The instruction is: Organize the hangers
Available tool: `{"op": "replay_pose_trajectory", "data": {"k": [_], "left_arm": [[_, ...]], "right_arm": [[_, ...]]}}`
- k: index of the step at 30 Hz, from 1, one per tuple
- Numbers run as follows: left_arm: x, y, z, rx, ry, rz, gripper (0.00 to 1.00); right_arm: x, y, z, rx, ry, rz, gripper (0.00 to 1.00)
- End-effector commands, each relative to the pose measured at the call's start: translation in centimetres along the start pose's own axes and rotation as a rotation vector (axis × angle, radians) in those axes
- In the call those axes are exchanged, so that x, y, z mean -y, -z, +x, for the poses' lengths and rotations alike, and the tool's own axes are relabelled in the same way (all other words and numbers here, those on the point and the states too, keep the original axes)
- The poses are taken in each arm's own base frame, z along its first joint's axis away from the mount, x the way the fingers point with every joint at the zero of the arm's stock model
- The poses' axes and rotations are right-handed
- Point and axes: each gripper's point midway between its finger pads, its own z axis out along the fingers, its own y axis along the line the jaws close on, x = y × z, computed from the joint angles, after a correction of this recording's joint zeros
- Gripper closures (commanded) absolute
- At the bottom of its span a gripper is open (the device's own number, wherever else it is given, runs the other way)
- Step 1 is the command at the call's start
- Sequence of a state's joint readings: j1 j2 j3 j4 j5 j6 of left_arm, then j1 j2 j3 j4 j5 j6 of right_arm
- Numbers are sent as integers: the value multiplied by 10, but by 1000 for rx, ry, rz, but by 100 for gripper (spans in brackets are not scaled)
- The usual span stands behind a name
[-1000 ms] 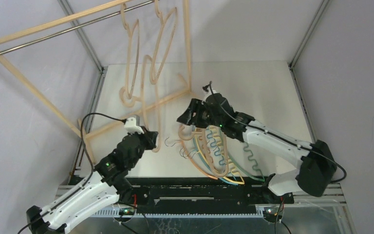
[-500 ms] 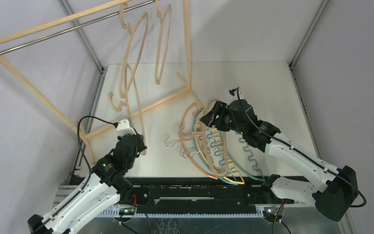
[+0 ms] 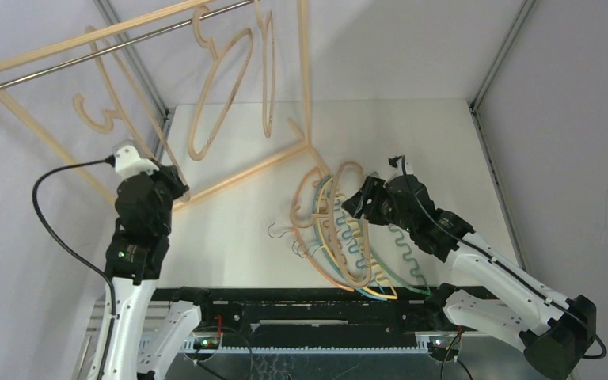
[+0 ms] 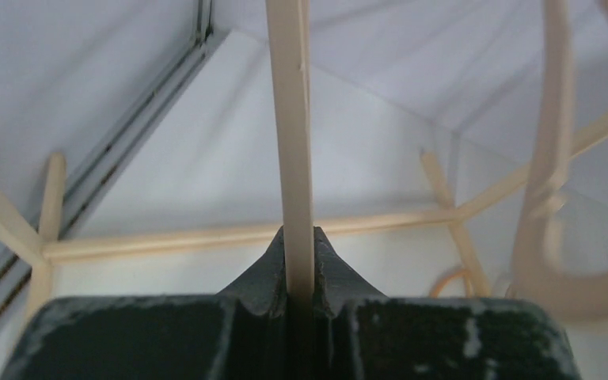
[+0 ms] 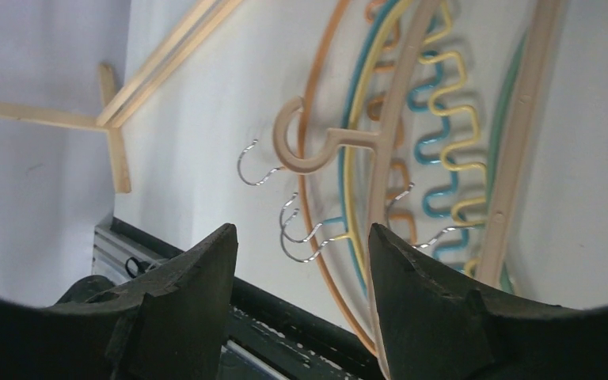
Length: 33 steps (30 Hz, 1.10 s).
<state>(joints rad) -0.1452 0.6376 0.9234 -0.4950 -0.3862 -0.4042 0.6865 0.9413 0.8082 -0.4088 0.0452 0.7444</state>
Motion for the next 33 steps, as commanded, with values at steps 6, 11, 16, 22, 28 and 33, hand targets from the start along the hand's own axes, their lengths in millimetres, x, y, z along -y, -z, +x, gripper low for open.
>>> {"op": "replay_pose_trajectory", "data": {"k": [6,11,16,22,28,33], "left_arm": [[41,-1,-48,49,-139,187,100],[46,-9,-61,64,-164,184,100],[54,-18,-70,81,-157,208,100],[59,-32,-77,83,-145,223,100],[66,-35,-90,106,-133,240,100],[73,-49,-92,78,-119,258,100]], "right_arm": [[26,13,-8,53,-10,39,30],[31,14,-8,50,-27,39,30],[33,15,-11,58,-31,42,30],[36,14,-12,57,-36,50,31],[39,12,-15,57,-43,55,31],[40,11,-17,54,-47,50,31]]}}
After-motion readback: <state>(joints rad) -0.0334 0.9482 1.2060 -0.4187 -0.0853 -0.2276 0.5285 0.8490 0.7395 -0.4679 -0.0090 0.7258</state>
